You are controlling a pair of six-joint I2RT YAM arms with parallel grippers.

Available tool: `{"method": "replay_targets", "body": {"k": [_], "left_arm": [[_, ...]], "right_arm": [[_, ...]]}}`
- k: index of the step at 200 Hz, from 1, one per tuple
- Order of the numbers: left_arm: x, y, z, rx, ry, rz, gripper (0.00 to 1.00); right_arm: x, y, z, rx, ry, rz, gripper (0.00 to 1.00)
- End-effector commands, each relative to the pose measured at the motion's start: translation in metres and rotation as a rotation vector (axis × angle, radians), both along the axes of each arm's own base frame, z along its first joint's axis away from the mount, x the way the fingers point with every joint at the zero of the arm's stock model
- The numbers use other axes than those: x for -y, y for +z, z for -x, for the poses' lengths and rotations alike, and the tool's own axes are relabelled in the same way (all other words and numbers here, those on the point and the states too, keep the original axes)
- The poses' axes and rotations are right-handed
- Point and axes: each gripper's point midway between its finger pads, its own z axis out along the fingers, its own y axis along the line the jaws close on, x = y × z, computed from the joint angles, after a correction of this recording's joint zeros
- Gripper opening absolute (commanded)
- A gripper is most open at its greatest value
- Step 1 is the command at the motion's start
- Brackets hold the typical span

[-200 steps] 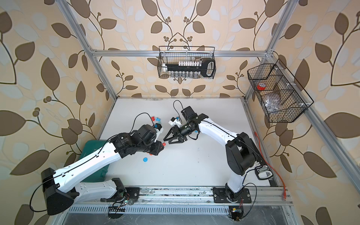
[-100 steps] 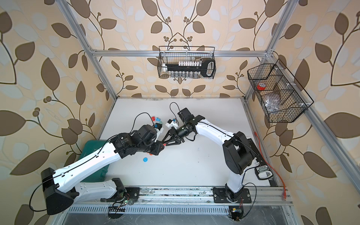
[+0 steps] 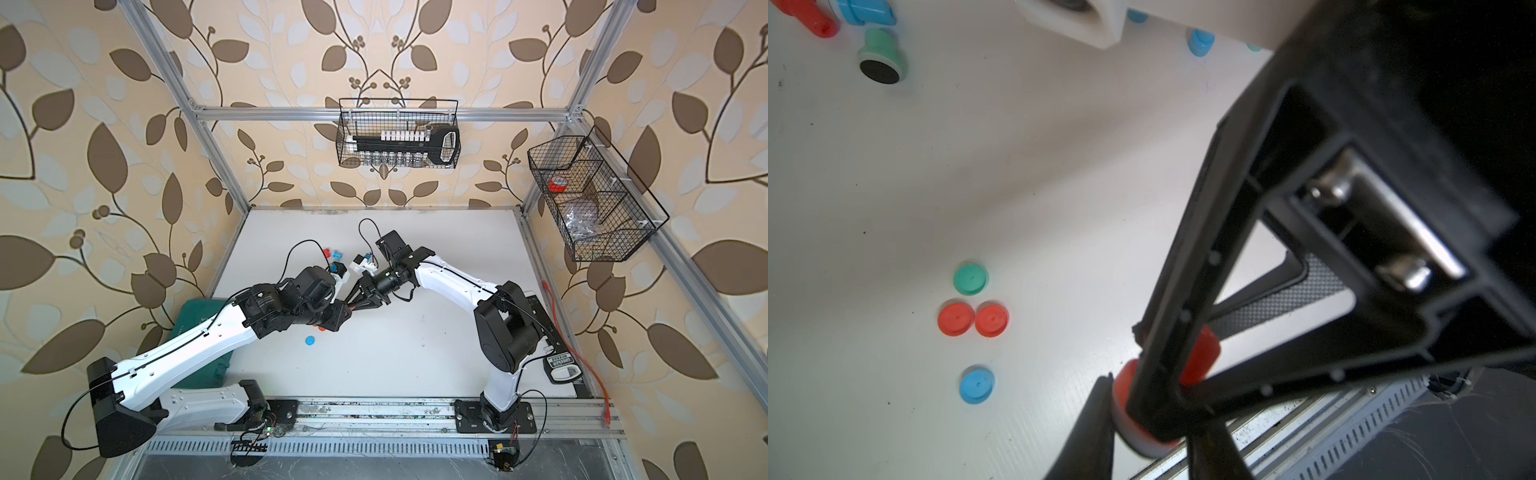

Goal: Close the stamp cap
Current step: Pick up the stamp from the center of the board.

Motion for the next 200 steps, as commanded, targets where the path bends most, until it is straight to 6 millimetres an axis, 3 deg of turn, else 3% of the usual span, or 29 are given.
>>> {"method": "replay_targets", "body": {"k": [1,52,90,129,148,165,176,200], "left_arm": [[0.0,0.013,-0.004,0.037,0.018,0.015,0.23],[0.001,0.014,-0.005,0.036,0.025,0.017,0.25],[-0.004,0.016,-0.004,0.035,0.03,-0.001,0.55],[-0.027,0.016,-0.001,0.065,0.117,-0.016,0.66],[-0.038,-0.001,0.003,0.017,0.167,-0.025,0.67],[-0.046,-0.033,0.009,-0.102,0.21,-0.025,0.62],[-0.048,-0.05,0.012,-0.16,0.232,-0.013,0.57],[-0.052,-0.075,0.008,-0.18,0.272,-0.032,0.56]], "right_arm": [[-0.004,0.0,0.007,-0.019,0.031,-0.021,0.17],[-0.003,0.001,0.009,-0.015,0.031,-0.023,0.1],[0.003,0.003,0.002,0.012,0.004,-0.009,0.09],[0.042,0.003,-0.034,0.097,-0.087,0.119,0.09],[0.075,0.001,-0.056,0.168,-0.139,0.251,0.09],[0.099,0.001,-0.065,0.217,-0.159,0.361,0.08],[0.107,0.002,-0.068,0.243,-0.178,0.39,0.08],[0.112,0.001,-0.064,0.253,-0.193,0.409,0.08]]}}
